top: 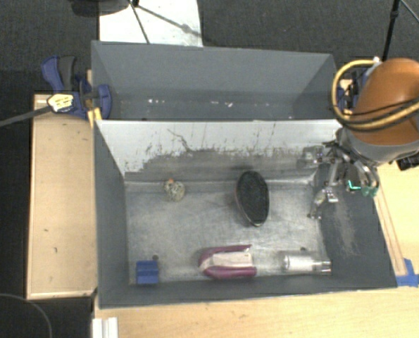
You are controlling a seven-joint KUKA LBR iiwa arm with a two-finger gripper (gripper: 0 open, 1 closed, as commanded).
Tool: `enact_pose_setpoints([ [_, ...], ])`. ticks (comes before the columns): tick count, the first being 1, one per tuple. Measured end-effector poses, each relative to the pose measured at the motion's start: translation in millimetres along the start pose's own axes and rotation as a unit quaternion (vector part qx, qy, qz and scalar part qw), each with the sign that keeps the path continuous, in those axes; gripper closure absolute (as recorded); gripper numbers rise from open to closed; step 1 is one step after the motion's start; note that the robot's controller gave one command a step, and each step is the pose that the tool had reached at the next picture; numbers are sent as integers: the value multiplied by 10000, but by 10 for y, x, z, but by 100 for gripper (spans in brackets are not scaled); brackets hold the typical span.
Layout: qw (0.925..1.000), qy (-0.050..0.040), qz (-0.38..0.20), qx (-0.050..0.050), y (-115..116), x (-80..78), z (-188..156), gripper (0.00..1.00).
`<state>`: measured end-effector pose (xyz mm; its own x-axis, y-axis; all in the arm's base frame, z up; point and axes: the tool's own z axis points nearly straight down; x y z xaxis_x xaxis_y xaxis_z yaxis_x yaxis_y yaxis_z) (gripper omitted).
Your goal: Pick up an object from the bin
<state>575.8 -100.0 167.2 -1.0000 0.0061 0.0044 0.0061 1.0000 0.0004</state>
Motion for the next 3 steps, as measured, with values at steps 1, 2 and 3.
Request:
enact_pose_setpoints([
  [1,9845,-36,-1753,0,790,2,960,0],
  [2,9556,-56,-2947,3,1307,-146,658,0],
  [3,9820,-31,-1889,5,1157,-27,666,0],
])
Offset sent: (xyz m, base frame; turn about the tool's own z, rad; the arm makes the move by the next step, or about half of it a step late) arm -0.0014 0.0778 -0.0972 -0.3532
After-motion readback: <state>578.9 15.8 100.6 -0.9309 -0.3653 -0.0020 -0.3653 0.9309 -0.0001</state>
